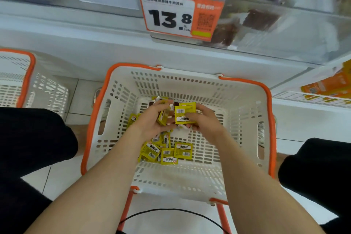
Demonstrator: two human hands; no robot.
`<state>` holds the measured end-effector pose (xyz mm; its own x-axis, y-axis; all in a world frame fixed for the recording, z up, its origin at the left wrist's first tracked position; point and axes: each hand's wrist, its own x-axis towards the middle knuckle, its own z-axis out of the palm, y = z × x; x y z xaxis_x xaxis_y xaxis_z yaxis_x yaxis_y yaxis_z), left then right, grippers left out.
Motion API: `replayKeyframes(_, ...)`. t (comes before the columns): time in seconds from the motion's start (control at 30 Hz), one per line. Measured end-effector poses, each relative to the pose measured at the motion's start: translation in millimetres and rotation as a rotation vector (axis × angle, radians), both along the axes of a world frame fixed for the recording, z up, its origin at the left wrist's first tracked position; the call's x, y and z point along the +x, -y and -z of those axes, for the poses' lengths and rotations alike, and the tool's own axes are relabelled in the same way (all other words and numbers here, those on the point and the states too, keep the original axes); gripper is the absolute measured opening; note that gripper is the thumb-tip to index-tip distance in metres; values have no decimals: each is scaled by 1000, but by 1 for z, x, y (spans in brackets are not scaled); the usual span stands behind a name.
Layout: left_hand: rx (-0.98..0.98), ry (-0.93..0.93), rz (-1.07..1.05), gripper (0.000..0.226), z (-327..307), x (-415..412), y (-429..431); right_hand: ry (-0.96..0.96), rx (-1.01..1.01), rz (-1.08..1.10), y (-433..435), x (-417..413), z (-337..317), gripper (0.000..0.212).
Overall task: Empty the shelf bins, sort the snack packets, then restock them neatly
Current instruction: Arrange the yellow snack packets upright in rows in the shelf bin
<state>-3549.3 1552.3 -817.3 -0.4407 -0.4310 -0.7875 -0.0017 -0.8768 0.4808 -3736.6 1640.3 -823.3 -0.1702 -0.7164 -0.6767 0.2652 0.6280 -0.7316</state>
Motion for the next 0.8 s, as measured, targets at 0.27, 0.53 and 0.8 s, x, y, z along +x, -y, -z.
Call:
replayKeyframes(0.27, 135, -131, 24, 52, -25, 4, 10, -334, -231, -161, 23, 4, -31, 24)
replayKeyframes(0.53, -169, -203, -76, 45, -33, -19, 9, 59, 32, 184, 37, 16, -50, 31)
replayKeyframes(0.8, -287, -109, -253, 33, -38, -26, 20, 73, 13, -131, 35, 9, -56, 21)
